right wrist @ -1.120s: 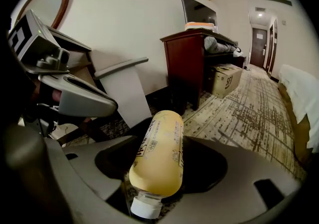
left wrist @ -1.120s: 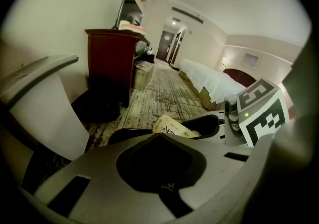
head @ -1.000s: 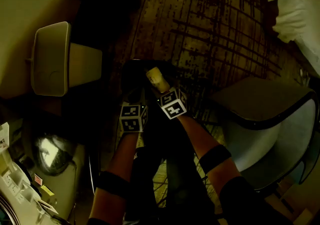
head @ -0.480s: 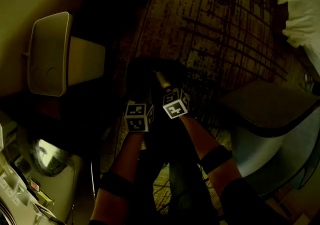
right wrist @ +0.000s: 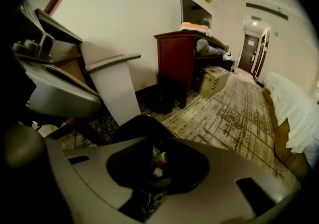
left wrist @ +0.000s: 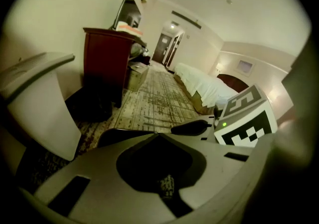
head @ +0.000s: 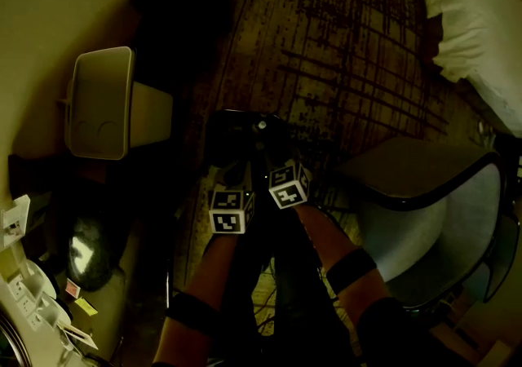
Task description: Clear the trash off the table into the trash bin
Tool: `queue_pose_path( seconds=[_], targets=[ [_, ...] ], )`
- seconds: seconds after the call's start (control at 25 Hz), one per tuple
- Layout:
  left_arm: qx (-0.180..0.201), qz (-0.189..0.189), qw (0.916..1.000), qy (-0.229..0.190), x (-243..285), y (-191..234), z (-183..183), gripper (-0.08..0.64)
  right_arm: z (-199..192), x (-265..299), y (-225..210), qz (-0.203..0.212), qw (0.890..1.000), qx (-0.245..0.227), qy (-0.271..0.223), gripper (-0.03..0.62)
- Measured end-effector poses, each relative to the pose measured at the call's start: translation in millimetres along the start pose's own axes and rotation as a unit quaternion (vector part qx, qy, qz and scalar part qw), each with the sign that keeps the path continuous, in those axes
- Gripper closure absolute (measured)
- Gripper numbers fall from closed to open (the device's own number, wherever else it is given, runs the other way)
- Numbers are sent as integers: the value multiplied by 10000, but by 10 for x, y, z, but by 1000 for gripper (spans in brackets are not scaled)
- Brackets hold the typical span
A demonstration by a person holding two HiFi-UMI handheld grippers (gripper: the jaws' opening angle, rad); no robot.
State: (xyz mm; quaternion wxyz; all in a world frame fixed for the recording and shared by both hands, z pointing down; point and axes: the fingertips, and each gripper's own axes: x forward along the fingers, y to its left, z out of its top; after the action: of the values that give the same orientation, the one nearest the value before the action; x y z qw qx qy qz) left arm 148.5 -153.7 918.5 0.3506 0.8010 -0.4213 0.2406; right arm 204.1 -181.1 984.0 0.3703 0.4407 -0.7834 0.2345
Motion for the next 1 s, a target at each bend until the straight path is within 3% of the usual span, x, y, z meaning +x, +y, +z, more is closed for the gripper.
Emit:
queue_pose_path(
  seconds=[0.04, 0.12, 0.36, 0.56, 0.68, 0.84, 1.0],
  targets=[
    [34, -10, 10000, -65, -150, -107, 152, 560, 184, -229, -54, -87, 9999, 11, -84, 532],
    [65, 3, 9998, -200, -503, -311, 472, 560, 537, -688, -96, -131, 9996, 58, -230, 584],
    [-20, 361, 9959, -830, -1819, -641, 1430, 560, 1769, -1963, 203, 74, 9960, -96, -883, 584],
    [-149, 980, 9855, -1375, -2903, -522, 1898, 560, 2657, -2604, 779, 498, 9886, -519, -1324, 584],
    [-269, 1426, 9748, -1693, -3561, -339, 1963, 560, 3066, -2847, 1298, 908, 9801, -1007, -1449, 584],
    [-442, 2152, 9562, -1935, -4459, 63, 1677, 560, 3409, -3057, 2253, 1571, 9608, -1620, -1613, 584],
    [-1002, 3013, 9229, -2176, -5391, 485, 1138, 560, 3452, -3158, 3411, 2463, 9272, -2292, -1646, 584]
  ],
)
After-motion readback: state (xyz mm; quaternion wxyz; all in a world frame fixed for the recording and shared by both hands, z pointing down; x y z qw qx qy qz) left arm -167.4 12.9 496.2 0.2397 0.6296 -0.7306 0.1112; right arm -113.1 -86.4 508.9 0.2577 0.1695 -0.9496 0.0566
